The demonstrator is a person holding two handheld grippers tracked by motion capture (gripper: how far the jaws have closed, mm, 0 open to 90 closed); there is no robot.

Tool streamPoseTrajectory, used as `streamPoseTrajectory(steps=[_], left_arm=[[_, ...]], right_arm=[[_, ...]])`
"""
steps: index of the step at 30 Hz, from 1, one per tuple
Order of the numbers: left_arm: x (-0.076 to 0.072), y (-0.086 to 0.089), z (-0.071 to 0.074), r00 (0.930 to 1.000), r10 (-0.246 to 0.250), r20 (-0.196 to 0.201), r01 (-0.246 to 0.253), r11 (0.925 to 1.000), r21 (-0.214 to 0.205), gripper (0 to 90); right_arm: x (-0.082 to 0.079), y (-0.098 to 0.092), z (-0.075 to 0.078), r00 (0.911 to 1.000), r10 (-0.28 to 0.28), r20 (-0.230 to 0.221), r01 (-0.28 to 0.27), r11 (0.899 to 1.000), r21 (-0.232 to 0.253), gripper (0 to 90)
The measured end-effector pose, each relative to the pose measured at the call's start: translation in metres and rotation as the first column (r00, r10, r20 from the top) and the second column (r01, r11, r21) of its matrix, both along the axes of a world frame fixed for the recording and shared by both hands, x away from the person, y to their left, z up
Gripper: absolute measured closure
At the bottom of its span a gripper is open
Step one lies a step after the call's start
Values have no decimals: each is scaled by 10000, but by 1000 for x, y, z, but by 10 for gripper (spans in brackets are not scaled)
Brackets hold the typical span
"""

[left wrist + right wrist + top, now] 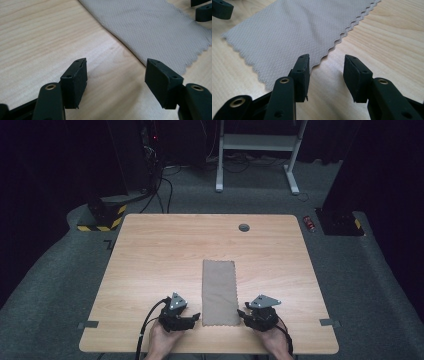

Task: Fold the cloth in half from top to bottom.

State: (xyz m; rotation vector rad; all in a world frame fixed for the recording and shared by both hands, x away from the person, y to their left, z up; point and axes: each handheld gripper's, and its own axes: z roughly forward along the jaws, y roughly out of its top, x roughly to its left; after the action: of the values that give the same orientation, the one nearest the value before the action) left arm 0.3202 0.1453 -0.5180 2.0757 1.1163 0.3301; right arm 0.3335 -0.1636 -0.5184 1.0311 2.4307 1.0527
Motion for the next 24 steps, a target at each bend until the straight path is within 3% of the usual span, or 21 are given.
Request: streamPoseTrajectory(steps=[12,16,24], left_arm=[[42,-7,4,9986,510,-161,-516,9976,-456,360],[58,-15,5,9972,738,-75,-740,9968,-289,372],[74,-19,6,9956,941,-36,-942,9954,-185,378]], right_arm=[[14,4,1,9996,-238,-151,239,9997,50,664],[17,8,1,9996,-199,-190,200,9998,70,687],[25,10,4,9997,-221,-56,222,9995,221,687]])
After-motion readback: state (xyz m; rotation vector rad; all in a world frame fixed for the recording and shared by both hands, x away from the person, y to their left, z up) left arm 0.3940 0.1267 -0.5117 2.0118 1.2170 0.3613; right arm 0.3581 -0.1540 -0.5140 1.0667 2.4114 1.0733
